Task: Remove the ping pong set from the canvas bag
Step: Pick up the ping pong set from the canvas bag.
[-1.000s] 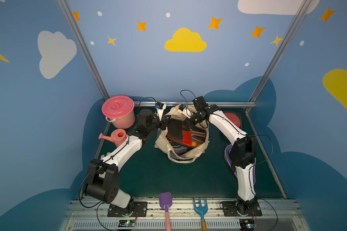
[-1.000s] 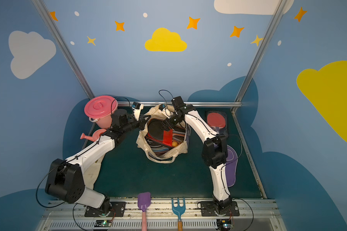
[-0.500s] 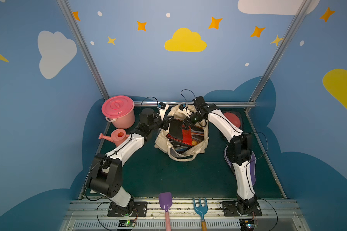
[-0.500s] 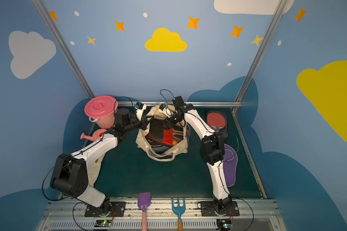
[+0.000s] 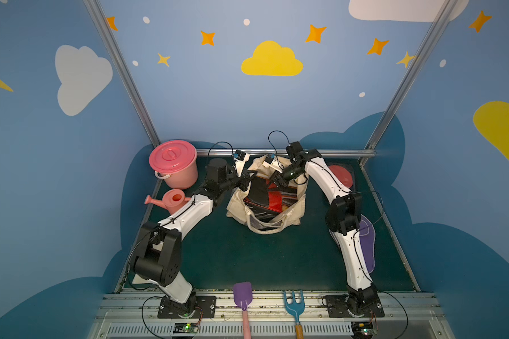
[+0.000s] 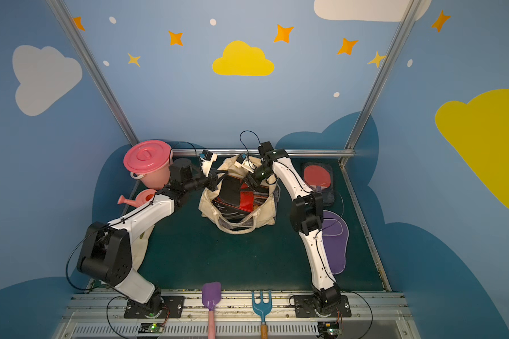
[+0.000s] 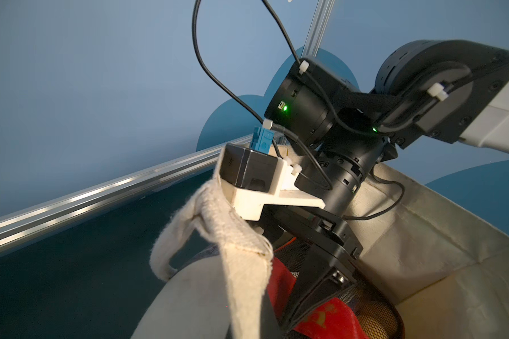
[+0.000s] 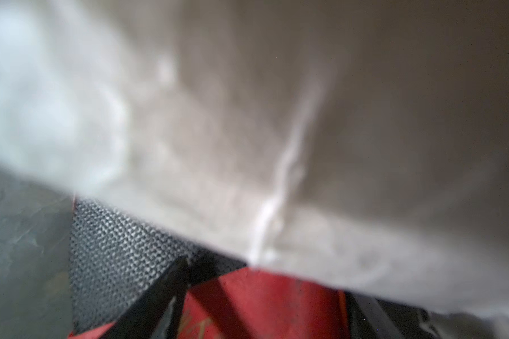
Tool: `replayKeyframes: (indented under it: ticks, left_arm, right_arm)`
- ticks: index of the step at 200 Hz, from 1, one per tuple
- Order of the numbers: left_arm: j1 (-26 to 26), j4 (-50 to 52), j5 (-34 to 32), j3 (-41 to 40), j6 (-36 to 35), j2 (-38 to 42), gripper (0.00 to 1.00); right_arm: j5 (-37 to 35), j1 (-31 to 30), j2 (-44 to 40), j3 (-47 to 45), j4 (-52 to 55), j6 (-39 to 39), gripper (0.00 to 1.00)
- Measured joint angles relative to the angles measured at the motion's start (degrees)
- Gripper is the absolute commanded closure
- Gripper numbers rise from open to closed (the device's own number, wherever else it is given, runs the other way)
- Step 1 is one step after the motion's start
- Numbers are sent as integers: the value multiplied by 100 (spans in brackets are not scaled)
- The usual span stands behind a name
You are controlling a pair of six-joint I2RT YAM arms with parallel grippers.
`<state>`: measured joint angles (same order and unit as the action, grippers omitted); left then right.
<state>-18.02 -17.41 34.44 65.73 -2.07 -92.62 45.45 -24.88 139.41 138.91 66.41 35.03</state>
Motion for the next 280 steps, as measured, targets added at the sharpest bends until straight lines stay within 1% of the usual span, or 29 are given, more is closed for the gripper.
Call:
replayKeyframes:
  ticks: [21, 36, 80, 109, 133, 158, 179, 202, 239, 280]
  left_arm:
    - [-2, 4, 7, 0, -2, 0, 96]
    - [-2, 7, 2, 0, -4, 0, 96]
    - [-4, 33, -76, 2, -9, 17, 96]
    - [-13, 164, -319, 2, -68, 131, 96]
    - [-33, 398, -699, 13, -101, 310, 96]
    - [-39, 730, -1233, 168, -127, 448, 96]
    - [-42, 1054, -1593, 378, -157, 463, 96]
    - [-42, 1460, -1843, 614, -181, 461, 96]
    - [-55, 1808, -1958, 837, -197, 420, 96]
    - [-76, 1884, -1971, 992, -197, 262, 96]
  right_arm:
    - [83, 31, -2, 13, -28, 15, 80]
    - [129, 48, -11, 50, -109, 24, 100]
    - [68, 35, -37, 33, -131, -57, 100]
    - [-151, -2, -221, -138, -251, -153, 100]
    - [-457, -61, -568, -487, -448, -236, 100]
    - [-811, -125, -1027, -837, -614, -345, 100]
    - [-1078, -175, -1357, -966, -595, -437, 100]
    - [-1320, -212, -1674, -994, -531, -501, 100]
    - [-1727, -328, -2026, -1036, -492, -570, 100]
    - [-2319, -385, -2332, -1056, -544, -614, 100]
